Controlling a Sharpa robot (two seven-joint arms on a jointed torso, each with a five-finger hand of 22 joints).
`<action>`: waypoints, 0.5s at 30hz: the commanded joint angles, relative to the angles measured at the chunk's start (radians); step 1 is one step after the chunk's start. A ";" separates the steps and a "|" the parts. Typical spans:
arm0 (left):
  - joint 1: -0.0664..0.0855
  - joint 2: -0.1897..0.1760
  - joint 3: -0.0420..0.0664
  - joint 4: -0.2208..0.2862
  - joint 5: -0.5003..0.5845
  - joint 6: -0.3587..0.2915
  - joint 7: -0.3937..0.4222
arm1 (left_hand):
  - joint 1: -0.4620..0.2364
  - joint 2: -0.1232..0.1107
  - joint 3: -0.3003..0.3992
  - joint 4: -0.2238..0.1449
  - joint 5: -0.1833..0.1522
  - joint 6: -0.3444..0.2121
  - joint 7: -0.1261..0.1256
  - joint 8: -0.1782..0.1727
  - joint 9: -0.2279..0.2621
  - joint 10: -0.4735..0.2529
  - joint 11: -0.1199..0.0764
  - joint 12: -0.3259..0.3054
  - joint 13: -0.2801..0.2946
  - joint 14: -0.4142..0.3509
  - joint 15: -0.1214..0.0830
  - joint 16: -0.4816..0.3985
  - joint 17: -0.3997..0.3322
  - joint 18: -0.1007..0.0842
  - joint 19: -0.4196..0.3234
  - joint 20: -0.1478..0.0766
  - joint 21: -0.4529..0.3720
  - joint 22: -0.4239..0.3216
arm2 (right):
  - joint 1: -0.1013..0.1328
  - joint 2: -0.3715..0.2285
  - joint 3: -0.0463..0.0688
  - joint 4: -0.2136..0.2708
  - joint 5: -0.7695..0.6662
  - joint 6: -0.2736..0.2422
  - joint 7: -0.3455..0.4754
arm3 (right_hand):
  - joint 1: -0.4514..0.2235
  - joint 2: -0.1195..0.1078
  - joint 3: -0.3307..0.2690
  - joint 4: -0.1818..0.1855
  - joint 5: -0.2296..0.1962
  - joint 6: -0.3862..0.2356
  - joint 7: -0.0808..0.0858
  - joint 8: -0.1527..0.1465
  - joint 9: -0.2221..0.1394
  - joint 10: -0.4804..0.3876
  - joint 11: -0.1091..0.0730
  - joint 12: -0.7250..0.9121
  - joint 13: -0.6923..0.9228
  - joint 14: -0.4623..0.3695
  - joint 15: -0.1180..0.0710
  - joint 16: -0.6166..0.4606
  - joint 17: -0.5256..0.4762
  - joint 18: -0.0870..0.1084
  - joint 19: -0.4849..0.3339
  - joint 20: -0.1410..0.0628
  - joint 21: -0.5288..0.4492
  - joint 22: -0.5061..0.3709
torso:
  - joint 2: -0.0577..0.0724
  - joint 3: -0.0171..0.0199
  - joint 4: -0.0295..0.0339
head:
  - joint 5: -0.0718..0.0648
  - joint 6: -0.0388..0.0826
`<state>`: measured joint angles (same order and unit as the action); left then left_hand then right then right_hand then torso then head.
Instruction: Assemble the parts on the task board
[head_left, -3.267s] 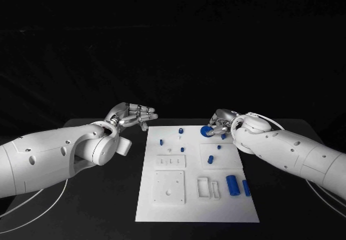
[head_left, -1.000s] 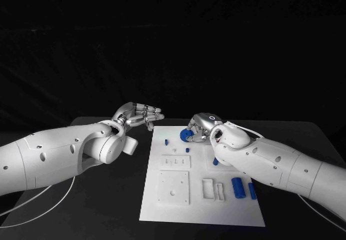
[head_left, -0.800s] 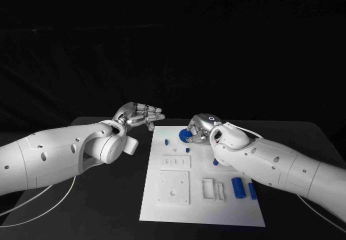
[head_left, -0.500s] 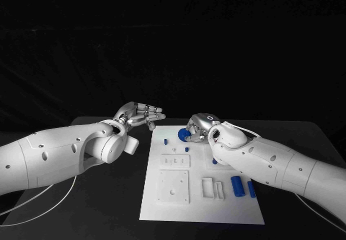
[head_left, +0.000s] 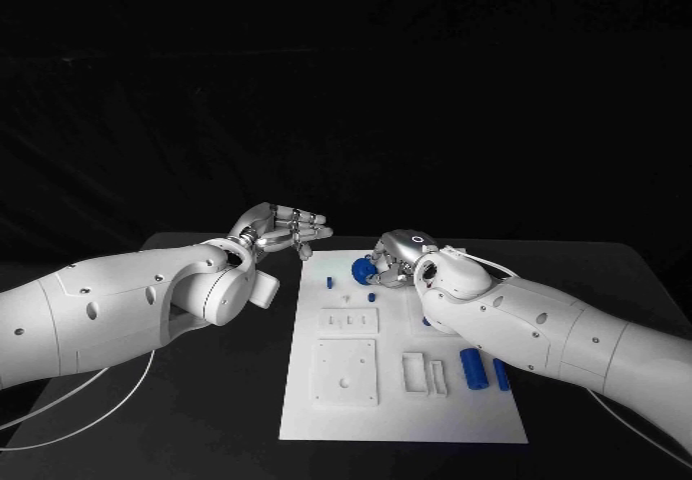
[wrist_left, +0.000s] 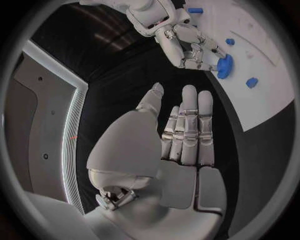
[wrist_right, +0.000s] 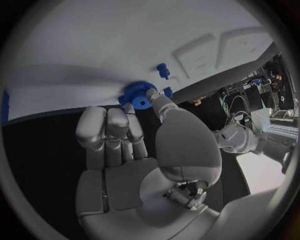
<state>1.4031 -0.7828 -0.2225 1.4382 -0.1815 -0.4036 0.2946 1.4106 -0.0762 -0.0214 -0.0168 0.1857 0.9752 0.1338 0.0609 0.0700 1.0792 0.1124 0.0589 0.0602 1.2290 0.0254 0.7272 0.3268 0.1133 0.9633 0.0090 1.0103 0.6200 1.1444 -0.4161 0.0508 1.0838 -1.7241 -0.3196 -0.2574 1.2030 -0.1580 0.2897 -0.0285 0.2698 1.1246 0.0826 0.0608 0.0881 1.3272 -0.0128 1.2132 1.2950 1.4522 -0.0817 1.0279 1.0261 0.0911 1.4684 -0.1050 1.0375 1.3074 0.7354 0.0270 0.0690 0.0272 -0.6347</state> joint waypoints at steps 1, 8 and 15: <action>0.002 0.003 0.001 0.000 -0.002 0.005 0.009 | -0.001 0.008 0.000 -0.008 0.003 -0.006 -0.002 0.002 0.000 -0.002 0.000 0.003 0.001 -0.004 -0.002 0.001 -0.001 0.019 -0.006 -0.001 -0.006 0.001 | -0.007 0.003 -0.006 -0.002 0.014 0.035 0.010 | -0.001 -0.012 -0.027 0.023 -0.009 -0.013 0.002 0.003 -0.005 -0.009 0.002 -0.008 -0.004 -0.002 0.002 -0.006 -0.002 -0.006 0.064 0.005 -0.007 0.129 | 0.000 0.0005 0.0006 | 0.001 -0.002; 0.002 0.003 0.001 -0.001 -0.002 0.005 0.009 | -0.001 0.008 0.000 -0.008 0.003 -0.006 -0.002 0.002 0.000 -0.002 0.000 0.003 0.001 -0.004 -0.002 0.001 -0.001 0.019 -0.006 -0.001 -0.006 0.001 | -0.007 0.002 -0.006 0.000 0.026 0.014 0.014 | 0.006 -0.015 -0.061 0.061 -0.012 -0.028 0.006 0.002 -0.008 -0.012 0.005 -0.009 -0.009 -0.002 0.003 -0.009 -0.003 -0.003 0.065 0.007 -0.010 0.129 | 0.000 0.0009 0.0000 | 0.002 -0.002; 0.002 0.002 0.001 -0.002 -0.002 0.005 0.009 | -0.001 0.008 0.000 -0.008 0.003 -0.007 -0.002 0.002 0.000 -0.002 0.000 0.003 0.001 -0.004 -0.001 0.001 -0.002 0.019 -0.006 -0.001 -0.006 0.001 | -0.007 0.002 -0.006 0.005 0.047 -0.009 0.025 | 0.004 -0.019 -0.120 0.101 -0.004 -0.082 0.020 0.003 -0.019 -0.021 0.016 -0.017 -0.021 -0.003 0.011 -0.011 -0.005 0.002 0.065 0.015 -0.014 0.128 | 0.000 0.0010 -0.0003 | 0.003 -0.002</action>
<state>1.4031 -0.7822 -0.2225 1.4351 -0.1815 -0.4035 0.2944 1.4106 -0.0762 -0.0214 -0.0168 0.1856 0.9753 0.1338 0.0609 0.0700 1.0791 0.1125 0.0589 0.0601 1.2290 0.0254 0.7272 0.3268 0.1132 0.9633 0.0090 1.0077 0.6201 1.1422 -0.4172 0.0475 1.0850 -1.6947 -0.3289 -0.2513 1.2066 -0.1702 0.1733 0.0733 0.2635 1.0432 0.1029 0.0658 0.0697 1.3113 0.0034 1.1996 1.2753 1.4489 -0.0785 1.0213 1.0221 0.0900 1.4665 -0.0959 1.0288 1.3074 0.7353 0.0277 0.0690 0.0296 -0.6369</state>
